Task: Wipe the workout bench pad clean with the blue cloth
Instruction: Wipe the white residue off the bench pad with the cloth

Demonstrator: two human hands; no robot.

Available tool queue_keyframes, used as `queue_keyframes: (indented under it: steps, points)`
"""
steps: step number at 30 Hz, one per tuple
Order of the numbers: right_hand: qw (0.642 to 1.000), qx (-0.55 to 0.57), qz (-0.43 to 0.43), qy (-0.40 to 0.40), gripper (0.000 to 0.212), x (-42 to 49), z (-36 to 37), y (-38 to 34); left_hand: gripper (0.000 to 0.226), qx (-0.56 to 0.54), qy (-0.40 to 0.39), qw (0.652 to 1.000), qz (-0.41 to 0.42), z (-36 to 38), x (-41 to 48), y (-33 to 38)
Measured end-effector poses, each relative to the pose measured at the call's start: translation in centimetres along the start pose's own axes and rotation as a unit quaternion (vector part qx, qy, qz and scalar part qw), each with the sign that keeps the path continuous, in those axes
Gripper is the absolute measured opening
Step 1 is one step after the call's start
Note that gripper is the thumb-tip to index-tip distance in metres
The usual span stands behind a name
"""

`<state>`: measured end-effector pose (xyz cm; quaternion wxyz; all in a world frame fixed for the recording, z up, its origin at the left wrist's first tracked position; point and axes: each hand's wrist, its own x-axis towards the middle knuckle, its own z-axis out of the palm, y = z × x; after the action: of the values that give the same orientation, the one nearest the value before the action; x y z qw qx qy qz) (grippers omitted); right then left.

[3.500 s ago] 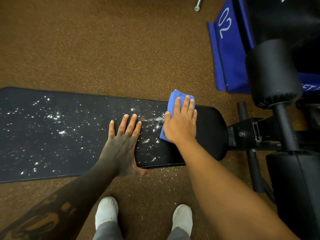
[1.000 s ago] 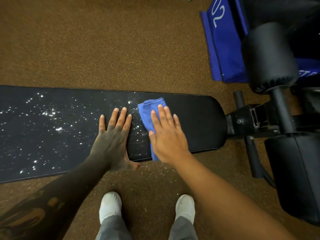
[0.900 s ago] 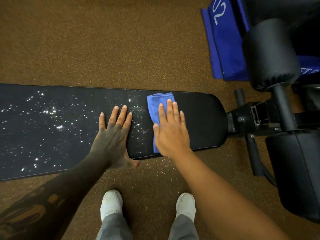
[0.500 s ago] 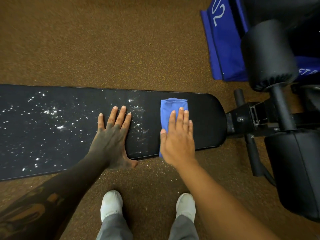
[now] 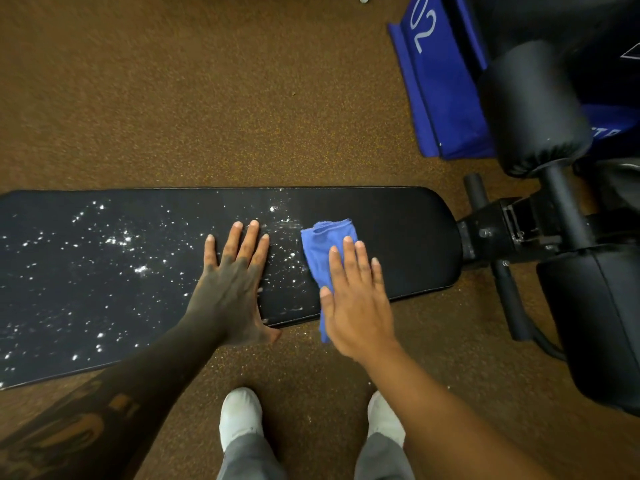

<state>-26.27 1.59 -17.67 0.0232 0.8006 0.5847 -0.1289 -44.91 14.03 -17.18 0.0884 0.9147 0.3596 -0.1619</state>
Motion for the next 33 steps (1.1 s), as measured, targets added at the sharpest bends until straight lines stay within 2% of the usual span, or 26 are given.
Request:
queue_keyframes:
  steps: [3,5,7,10,12,15,17,23,29,33]
  points:
    - [0.994,0.007,0.107,0.014,0.066,1.3,-0.6,0.3,0.158,-0.002,-0.002,1.000,0.000,0.1,0.1,-0.2]
    - [0.992,0.020,0.125,0.019,0.068,1.2,-0.3,-1.8,0.158,-0.001,-0.003,1.000,-0.003,0.3,0.1,-0.3]
    - [0.996,0.007,0.083,0.011,0.070,0.1,0.2,-3.5,0.157,-0.004,-0.003,1.000,-0.004,0.2,0.2,-0.2]
    - [0.999,0.000,0.033,0.005,0.072,-0.3,-0.3,-2.4,0.156,-0.013,-0.004,1.000,0.000,0.1,0.1,-0.3]
    - [1.000,0.011,0.005,0.022,0.067,0.1,-0.9,-1.1,0.155,-0.019,0.000,1.000,0.002,0.1,0.1,-0.4]
    - [0.999,0.003,-0.051,-0.002,0.063,0.7,-0.9,-0.5,0.152,-0.024,0.006,1.000,0.003,0.1,0.1,-0.4]
    - [0.999,0.009,-0.050,-0.018,0.063,1.4,-0.7,-0.3,0.151,-0.026,0.011,1.000,-0.002,0.2,-0.1,-0.5]
    - [0.999,0.033,0.012,0.002,0.065,6.0,-1.4,-1.7,0.154,-0.024,0.016,0.999,-0.022,0.5,-0.5,-0.7]
    - [0.997,-0.009,-0.074,0.000,0.071,1.7,-0.1,-1.3,0.155,-0.037,0.025,0.999,-0.025,0.4,-0.9,-0.6]
    - [0.998,0.001,-0.067,0.001,0.071,4.5,-1.0,-1.2,0.156,-0.021,0.018,0.999,-0.026,0.5,-1.6,-1.0]
